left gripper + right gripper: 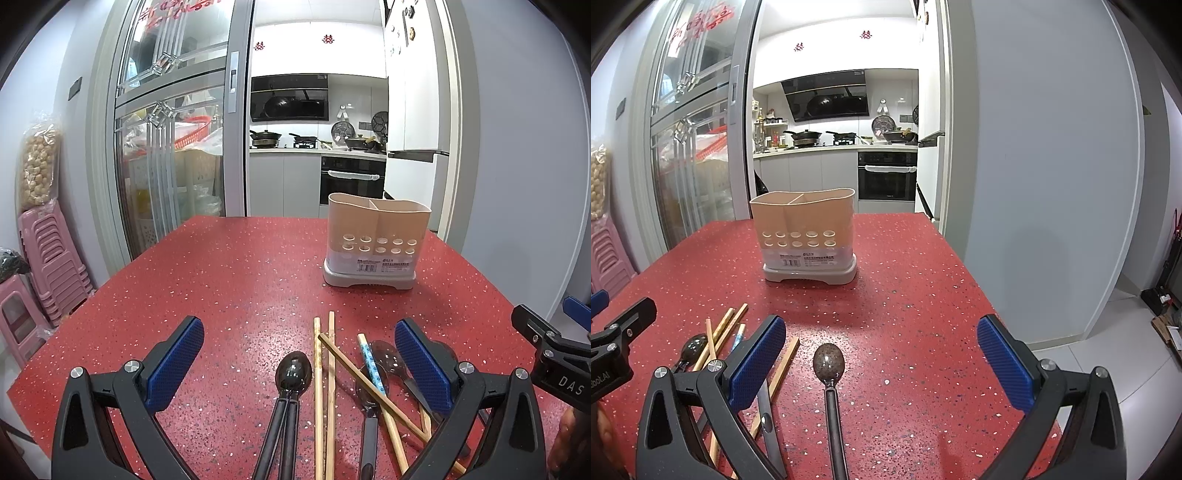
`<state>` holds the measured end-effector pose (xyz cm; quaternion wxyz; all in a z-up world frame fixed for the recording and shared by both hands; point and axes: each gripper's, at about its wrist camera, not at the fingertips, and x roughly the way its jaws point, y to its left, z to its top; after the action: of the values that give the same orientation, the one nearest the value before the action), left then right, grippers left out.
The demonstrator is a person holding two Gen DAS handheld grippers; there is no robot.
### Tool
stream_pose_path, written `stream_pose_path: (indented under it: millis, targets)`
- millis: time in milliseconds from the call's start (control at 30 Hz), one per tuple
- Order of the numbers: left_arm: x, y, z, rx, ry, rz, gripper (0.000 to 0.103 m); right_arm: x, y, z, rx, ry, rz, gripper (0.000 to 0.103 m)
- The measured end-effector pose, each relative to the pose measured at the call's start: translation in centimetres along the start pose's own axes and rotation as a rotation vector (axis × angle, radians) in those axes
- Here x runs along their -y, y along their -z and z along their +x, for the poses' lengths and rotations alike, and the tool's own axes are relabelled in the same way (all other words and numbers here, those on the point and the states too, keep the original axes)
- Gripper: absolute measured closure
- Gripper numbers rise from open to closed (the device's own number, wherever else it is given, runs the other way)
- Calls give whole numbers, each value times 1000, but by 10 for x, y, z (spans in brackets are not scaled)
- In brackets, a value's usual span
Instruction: Organize utensils
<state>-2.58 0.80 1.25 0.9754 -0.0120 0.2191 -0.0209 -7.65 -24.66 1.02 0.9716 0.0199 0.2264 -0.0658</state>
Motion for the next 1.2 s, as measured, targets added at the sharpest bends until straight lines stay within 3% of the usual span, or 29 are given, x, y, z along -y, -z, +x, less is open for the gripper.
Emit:
stream_pose_path:
  millis: [900, 1200]
  targets:
    - [-6, 3, 0, -14, -10, 0, 0, -1, 0, -1, -2, 0, 0, 0]
    - [-22, 13, 19, -147, -35, 3, 0, 2, -3, 15, -82, -37, 0, 0]
